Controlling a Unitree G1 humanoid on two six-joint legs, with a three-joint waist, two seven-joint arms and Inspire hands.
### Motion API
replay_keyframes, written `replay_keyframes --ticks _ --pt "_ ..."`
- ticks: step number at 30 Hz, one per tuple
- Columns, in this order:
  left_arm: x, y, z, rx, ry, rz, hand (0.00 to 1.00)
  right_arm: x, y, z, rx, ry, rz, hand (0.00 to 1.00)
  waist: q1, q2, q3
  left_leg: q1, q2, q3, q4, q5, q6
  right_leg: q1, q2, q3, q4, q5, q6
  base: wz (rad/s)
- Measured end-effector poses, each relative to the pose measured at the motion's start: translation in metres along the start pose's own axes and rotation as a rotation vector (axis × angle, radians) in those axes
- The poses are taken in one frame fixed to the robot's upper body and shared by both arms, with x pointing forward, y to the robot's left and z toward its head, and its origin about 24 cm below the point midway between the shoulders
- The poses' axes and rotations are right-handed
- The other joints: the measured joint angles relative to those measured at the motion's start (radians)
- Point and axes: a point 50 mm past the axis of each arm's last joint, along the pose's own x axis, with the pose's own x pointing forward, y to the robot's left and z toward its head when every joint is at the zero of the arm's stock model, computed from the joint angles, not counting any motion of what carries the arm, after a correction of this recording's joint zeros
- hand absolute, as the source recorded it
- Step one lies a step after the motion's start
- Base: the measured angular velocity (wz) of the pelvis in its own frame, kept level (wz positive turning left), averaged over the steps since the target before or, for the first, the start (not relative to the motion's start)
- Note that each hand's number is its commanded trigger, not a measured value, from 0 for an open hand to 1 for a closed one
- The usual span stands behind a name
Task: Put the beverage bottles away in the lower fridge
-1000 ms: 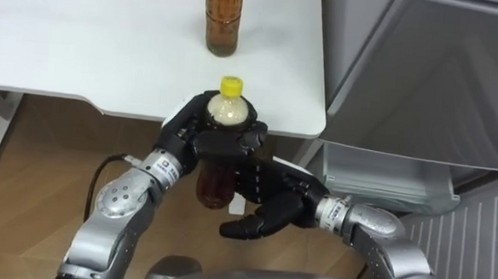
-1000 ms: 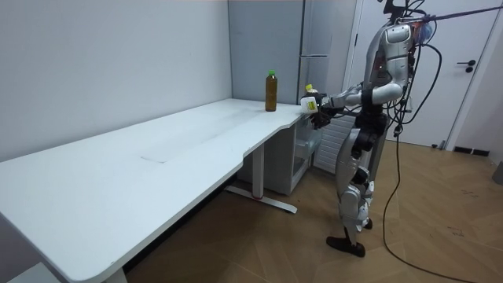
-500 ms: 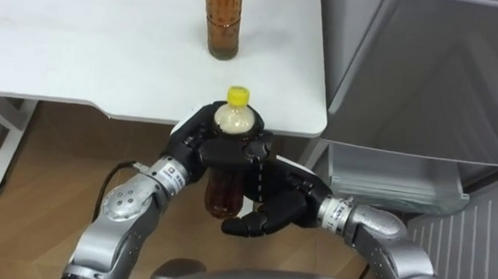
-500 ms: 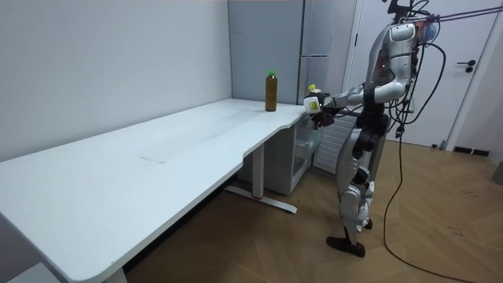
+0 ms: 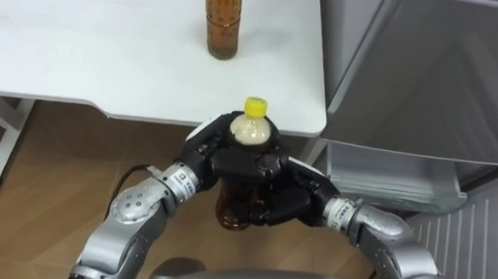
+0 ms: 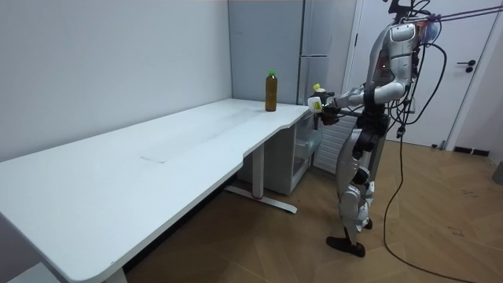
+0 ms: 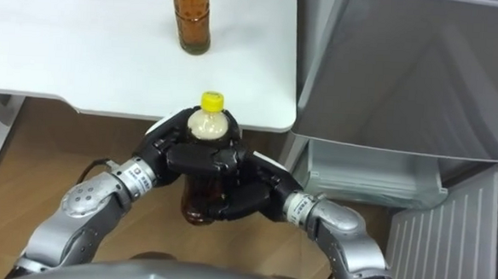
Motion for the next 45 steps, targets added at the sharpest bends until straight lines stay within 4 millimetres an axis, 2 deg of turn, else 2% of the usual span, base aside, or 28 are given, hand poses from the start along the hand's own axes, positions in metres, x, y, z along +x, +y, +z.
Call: replay_keyframes --ticks 8,9,11,19,24,30,34,38,45 --pt "0.000 -0.001 0.000 -0.010 -0.003 -0.026 1.00 -0.001 -0.001 0.000 -0.009 0.002 -0.001 1.00 0.000 -0.002 -0.0012 0.002 -0.001 0.000 0.002 0.000 0.000 0.000 -0.001 0.000 -0.001 0.000 0.001 0.00" --pt "0.000 -0.001 0.000 -0.011 -0.003 -0.027 0.86 -0.001 -0.001 0.000 -0.011 0.002 -0.001 1.00 0.000 -0.002 -0.0012 0.002 -0.001 0.000 0.002 0.000 0.000 0.000 -0.001 0.000 -0.001 0.000 0.001 0.00" --pt "0.000 -0.001 0.000 -0.011 -0.003 -0.027 0.00 -0.001 -0.001 0.001 -0.011 0.002 0.000 1.00 0.000 -0.002 -0.0013 0.002 -0.001 0.000 0.002 0.000 0.000 0.000 -0.001 0.000 -0.001 0.000 0.001 0.00" --pt "0.000 -0.001 0.000 -0.011 -0.004 -0.031 0.00 -0.001 -0.001 0.000 -0.012 0.003 0.010 1.00 0.000 -0.004 -0.0025 0.004 -0.001 0.001 0.001 0.000 0.000 -0.001 -0.001 0.000 -0.001 -0.001 0.001 0.00" --pt "0.000 -0.001 0.001 -0.017 -0.007 -0.035 0.00 -0.001 0.000 0.000 -0.010 0.002 0.013 1.00 0.000 -0.012 -0.0068 0.005 -0.001 0.001 0.002 0.000 0.000 0.003 -0.001 0.001 -0.001 -0.001 0.001 0.00" --pt "0.000 -0.001 0.002 -0.019 -0.011 -0.036 0.00 -0.002 -0.001 0.000 -0.012 0.003 0.015 1.00 -0.001 -0.018 -0.0032 0.014 -0.001 0.002 0.002 0.000 0.000 0.013 -0.001 0.001 -0.002 -0.001 0.001 0.00" --pt "-0.001 -0.001 0.005 -0.009 -0.020 -0.040 0.00 -0.002 -0.001 0.002 -0.017 -0.006 0.017 1.00 -0.001 -0.014 -0.0010 0.013 -0.001 0.001 0.003 0.000 0.001 0.012 -0.001 0.001 -0.003 -0.001 0.001 0.00" --pt "0.000 -0.001 0.010 0.005 -0.037 -0.045 0.00 -0.002 -0.001 0.005 -0.032 -0.034 0.017 1.00 -0.003 -0.002 0.0011 0.003 -0.001 0.001 0.005 -0.001 0.002 0.001 -0.001 -0.003 -0.003 -0.001 0.001 0.01" --pt "-0.001 -0.002 0.021 0.027 -0.079 -0.051 0.00 -0.001 0.000 0.010 -0.041 -0.089 0.026 1.00 -0.024 -0.001 -0.0008 0.002 -0.001 -0.001 0.007 -0.001 0.001 0.005 -0.001 -0.008 -0.003 -0.001 0.001 0.00"
